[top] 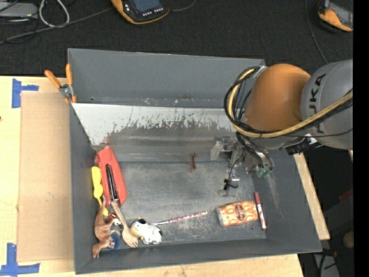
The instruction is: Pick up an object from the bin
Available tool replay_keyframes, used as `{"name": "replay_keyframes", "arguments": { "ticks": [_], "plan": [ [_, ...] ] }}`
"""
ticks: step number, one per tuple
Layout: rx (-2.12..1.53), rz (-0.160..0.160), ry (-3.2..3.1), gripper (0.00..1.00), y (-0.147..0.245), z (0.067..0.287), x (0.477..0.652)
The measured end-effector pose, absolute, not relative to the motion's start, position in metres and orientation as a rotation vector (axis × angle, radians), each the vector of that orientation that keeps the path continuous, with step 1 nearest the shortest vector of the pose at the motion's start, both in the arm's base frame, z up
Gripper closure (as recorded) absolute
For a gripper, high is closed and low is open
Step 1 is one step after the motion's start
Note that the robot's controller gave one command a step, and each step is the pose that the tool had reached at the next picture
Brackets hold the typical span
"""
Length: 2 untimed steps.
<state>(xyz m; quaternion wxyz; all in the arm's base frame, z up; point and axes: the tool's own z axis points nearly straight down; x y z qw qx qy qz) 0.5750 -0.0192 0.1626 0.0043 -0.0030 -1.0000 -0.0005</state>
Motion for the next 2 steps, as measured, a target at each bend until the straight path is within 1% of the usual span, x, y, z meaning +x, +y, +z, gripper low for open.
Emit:
{"name": "replay_keyframes", "arguments": {
  "ticks": [1, 2],
  "plan": [
    [-0.008, -0.001, -3.141, 0.00, -0.019, 0.167, 0.577],
    [0.255, -0.003, -3.137, 0.00, -0.050, 0.130, 0.561]
  ]
}}
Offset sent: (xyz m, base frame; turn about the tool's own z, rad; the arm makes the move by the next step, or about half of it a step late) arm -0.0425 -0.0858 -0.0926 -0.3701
